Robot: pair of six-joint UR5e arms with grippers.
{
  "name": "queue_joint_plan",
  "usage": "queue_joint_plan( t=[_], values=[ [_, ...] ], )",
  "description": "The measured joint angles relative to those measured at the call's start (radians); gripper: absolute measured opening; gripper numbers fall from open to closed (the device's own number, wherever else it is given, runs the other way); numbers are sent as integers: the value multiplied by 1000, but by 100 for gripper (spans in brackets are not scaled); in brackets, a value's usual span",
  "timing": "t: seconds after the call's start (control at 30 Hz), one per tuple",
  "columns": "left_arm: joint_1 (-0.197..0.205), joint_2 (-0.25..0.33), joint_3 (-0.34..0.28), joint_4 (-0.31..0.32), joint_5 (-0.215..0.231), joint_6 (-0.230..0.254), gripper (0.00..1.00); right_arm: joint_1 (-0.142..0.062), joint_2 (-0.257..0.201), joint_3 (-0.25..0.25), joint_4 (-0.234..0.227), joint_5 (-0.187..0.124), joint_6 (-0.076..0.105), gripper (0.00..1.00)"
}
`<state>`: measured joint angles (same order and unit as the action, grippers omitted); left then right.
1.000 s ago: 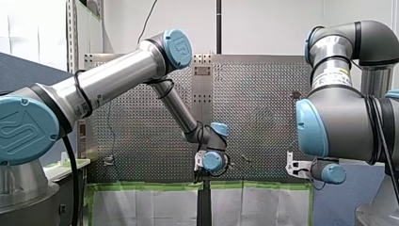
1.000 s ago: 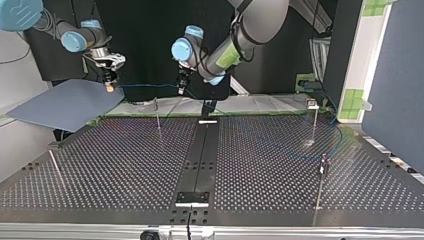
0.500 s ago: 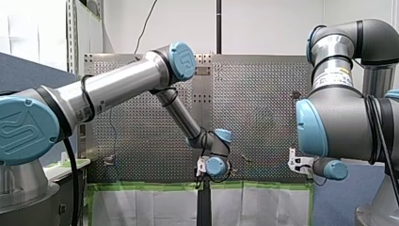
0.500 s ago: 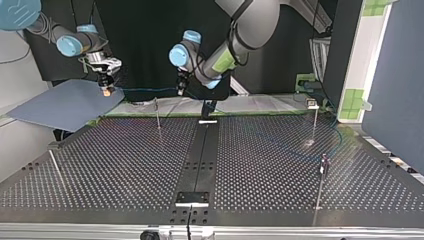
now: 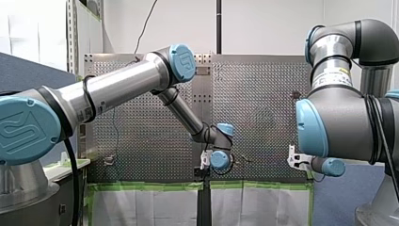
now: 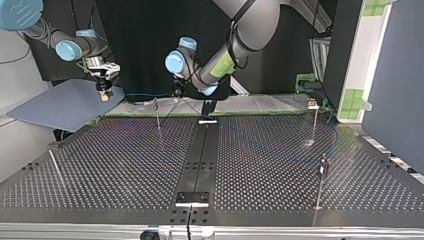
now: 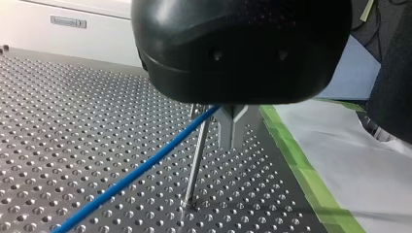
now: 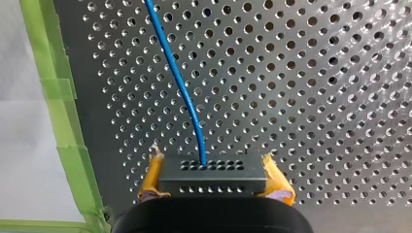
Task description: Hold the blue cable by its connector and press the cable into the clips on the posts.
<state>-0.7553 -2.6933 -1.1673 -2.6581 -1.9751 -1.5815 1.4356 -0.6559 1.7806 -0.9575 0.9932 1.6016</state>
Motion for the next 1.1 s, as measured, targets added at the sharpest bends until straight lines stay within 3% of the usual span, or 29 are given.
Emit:
queue_joint_plan(
  t=[0.5,0.93,1.1],
  values=[
    [20,-4,20,-3,18,-3,0,8,0,-32,17,13,3,0],
    [32,-84,130,-77,49,-17,0,20,0,-49,20,13,27,0],
    [36,-87,156,-102,49,-11,0,20,0,-53,24,26,19,0]
  ],
)
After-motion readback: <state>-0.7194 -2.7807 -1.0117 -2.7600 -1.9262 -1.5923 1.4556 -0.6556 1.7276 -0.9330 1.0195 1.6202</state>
